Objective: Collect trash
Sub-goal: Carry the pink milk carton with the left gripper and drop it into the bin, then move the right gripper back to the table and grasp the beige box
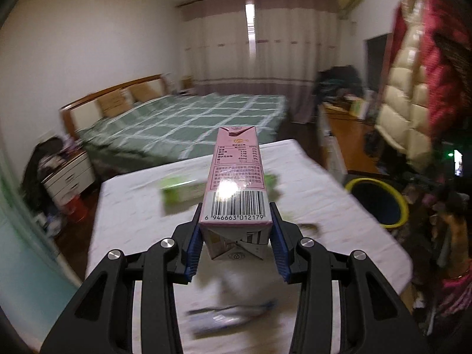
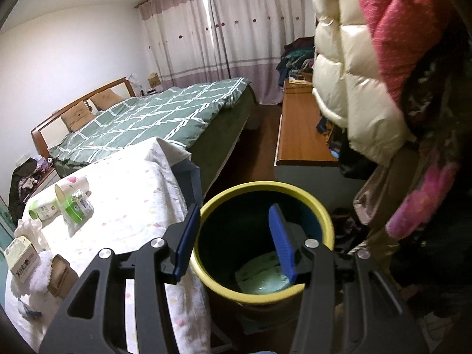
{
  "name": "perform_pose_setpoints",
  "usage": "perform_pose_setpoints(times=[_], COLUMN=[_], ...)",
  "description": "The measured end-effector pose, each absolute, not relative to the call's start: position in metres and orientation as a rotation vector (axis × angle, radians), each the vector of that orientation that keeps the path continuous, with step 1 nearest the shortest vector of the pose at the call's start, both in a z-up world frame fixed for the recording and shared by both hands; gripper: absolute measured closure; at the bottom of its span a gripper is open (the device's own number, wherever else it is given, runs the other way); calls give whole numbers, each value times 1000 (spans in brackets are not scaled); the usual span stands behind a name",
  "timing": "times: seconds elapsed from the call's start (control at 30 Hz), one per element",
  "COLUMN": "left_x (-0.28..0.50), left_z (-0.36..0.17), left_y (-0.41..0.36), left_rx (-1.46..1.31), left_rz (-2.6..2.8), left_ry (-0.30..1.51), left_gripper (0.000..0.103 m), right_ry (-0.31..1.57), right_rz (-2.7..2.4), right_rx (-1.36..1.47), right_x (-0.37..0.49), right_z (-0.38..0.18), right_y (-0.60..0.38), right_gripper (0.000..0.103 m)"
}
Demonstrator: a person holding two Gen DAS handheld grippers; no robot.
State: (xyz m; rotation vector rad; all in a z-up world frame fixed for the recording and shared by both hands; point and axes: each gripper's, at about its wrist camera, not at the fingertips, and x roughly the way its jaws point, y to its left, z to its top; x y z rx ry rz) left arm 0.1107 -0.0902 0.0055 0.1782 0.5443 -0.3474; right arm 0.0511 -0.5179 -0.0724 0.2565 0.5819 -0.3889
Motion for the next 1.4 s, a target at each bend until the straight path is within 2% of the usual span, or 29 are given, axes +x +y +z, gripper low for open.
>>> perform_pose_setpoints(times=[0.23, 0.67, 0.93, 0.97, 1.0, 1.03, 1.23, 1.3, 1.4], left_x=[132, 202, 222, 223, 223, 223, 209, 199, 184], left_z=[-4, -95, -137, -140, -139, -139, -114, -96, -69], left_y=[-212, -443, -498, -503, -501, -502, -479, -456, -410], left_rx=[237, 340, 404, 403, 398, 393, 357, 322, 265], left_rz=[-582, -811, -801, -795, -789, -783, -784, -783, -763], left_ry=[582, 758, 822, 824, 818, 804, 759, 738, 707], left_gripper=[62, 62, 61, 49, 32, 27, 25, 18, 14], right_ry=[563, 554, 569, 572, 575, 577, 586, 592, 610], right_rz=[-439, -513, -537, -537, -537, -536, -516, -499, -457], right_rx=[248, 299, 333, 333, 334, 334, 326, 322, 306], right_x=[11, -37, -41, -41, -41, -40, -36, -32, -22], right_z=[-70, -84, -96, -97, -98, -99, -100, -101, -103], right_y=[-531, -569, -583, -584, -584, -584, -576, -571, -557], right_gripper=[56, 56, 51, 51, 51, 51, 50, 49, 48])
